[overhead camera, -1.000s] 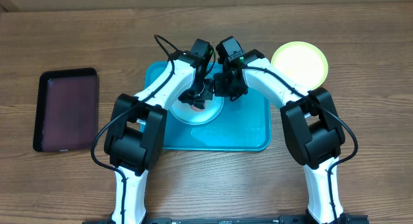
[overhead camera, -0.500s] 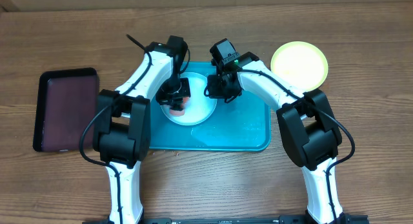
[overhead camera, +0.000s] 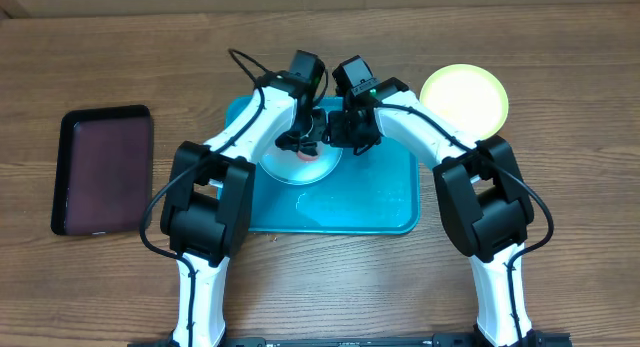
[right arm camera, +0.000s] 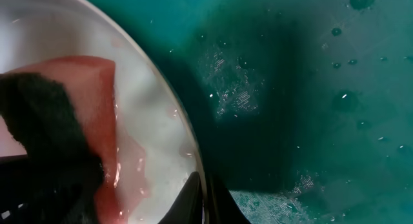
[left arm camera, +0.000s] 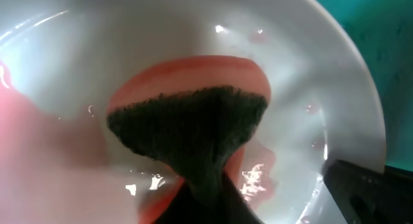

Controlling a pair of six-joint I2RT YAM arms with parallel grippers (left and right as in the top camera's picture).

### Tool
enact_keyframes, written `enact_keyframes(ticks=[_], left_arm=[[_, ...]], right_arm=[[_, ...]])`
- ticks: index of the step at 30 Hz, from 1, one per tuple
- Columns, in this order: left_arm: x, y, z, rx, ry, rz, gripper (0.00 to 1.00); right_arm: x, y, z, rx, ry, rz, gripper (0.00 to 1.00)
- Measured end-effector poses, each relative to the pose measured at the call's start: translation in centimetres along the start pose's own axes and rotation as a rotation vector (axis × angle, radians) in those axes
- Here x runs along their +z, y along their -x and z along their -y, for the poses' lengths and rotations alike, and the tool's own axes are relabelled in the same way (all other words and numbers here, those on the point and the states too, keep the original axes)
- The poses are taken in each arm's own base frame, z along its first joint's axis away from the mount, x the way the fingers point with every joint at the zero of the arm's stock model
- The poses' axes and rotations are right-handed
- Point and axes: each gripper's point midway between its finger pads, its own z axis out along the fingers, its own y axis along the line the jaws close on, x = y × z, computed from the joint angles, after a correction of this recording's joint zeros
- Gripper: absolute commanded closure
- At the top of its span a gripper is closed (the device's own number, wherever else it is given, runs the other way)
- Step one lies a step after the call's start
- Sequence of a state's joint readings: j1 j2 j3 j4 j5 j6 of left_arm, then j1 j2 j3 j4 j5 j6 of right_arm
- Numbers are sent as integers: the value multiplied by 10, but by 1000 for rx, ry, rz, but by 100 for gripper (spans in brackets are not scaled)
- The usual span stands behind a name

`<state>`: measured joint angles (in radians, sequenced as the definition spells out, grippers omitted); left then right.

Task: Clean dirty plates on tray and stack at the side
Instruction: 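Scrub the light-blue plate's red stain with the sponge in the left gripper, then keep scrubbing the plate's stain with the left gripper's sponge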

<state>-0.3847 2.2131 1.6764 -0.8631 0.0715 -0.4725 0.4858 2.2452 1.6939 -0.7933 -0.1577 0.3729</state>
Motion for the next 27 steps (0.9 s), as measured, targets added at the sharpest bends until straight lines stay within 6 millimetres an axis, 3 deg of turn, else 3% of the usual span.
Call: enact_keyframes(ticks=[1,10,15,21,27], left_arm=[[0,0,-1,1,4,1,72],[-5,-1,-21,-36,54,-44,77],[-7,4,-33,-64,74,-58,73],[-7,6,-34,-59,76,-54,68],[-8,9,-32,-28,70,-43,70]], right_arm=[[0,0,0,0,-1,0,96],[1,0,0,-1,3,7,96],[1,1,0,-2,4,11,96],[1,1,0,-1,4,11,96],[1,1,0,-1,5,11,96]])
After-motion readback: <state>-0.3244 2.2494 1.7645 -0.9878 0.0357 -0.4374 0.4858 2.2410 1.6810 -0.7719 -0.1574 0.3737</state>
